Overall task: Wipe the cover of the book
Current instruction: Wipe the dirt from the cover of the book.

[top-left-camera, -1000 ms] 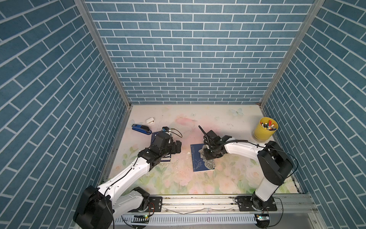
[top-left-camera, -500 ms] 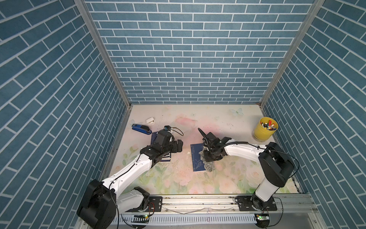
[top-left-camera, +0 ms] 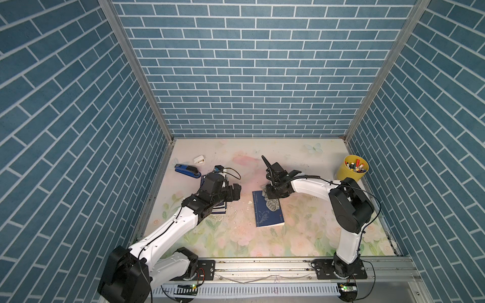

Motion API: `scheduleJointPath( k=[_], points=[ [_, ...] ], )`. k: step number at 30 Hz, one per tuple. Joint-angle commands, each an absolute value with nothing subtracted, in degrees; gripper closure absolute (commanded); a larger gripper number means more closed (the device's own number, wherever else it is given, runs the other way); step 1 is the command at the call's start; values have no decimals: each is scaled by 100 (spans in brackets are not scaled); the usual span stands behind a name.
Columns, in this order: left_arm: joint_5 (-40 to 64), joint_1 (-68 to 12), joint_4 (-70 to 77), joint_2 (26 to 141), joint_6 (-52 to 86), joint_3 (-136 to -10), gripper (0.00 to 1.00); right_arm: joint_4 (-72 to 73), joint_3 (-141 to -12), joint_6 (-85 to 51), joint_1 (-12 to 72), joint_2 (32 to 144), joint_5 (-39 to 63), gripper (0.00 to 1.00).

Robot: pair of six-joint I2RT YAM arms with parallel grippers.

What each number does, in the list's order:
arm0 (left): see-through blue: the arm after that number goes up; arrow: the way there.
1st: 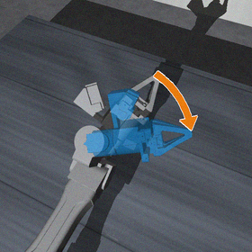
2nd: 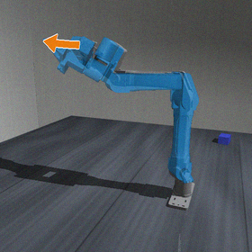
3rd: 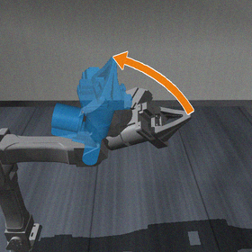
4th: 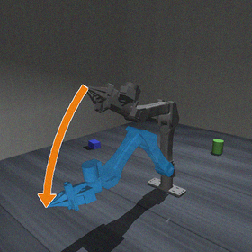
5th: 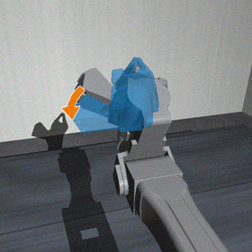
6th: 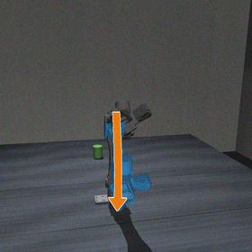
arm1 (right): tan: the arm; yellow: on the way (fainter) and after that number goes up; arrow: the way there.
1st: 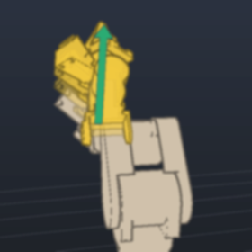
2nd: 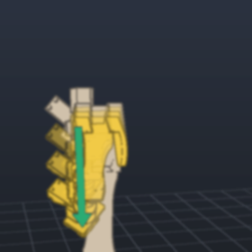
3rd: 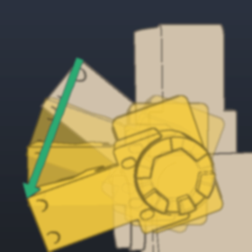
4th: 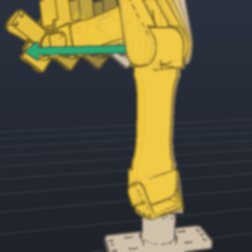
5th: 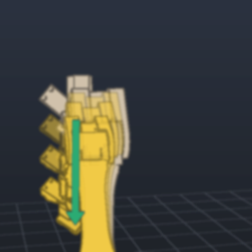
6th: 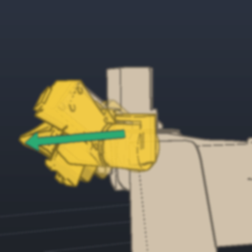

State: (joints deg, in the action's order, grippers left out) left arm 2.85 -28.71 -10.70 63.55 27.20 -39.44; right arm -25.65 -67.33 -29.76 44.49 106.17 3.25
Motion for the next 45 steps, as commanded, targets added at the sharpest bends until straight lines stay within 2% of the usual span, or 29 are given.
scheduleJointPath(
  k=[1, 6, 9, 14, 19, 24, 27, 34, 37, 45],
  points=[
    [297, -2821, -1037, 6503, 2700, -4032, 4, -3132, -5765, -3243, 4860, 10367, 395, 92],
    [301, -2783, -950, 6664, 2686, -4111, 4, -2907, -4746, -3706, 5076, 9577, 562, 92],
    [316, -2754, -908, 6757, 2681, -4148, 4, -2822, -4651, -3706, 5068, 9514, 566, 91],
    [347, -2738, -910, 6726, 2712, -4147, 4, -2736, -5384, -3339, 4677, 10225, 545, 91],
    [304, -2717, -1025, 6481, 2734, -4069, 4, -2849, -6741, -2977, 4211, 11197, 597, 91],
    [275, -2674, -1028, 6300, 2776, -3991, 4, -3184, -7233, -2770, 4376, 11354, 618, 91],
    [288, -2654, -980, 6335, 2786, -3990, 4, -3178, -6767, -2889, 4688, 11070, 551, 91],
    [272, -2638, -948, 6460, 2747, -4048, 4, -2528, -4638, -4221, 5449, 9756, 305, 91],
    [272, -2610, -950, 6577, 2716, -4095, 4, -2273, -4349, -4367, 5486, 9583, 282, 91],
    [350, -2598, -792, 6625, 2838, -3970, 5, -2107, -5987, -3566, 4850, 11120, 368, 91]
  ],
)
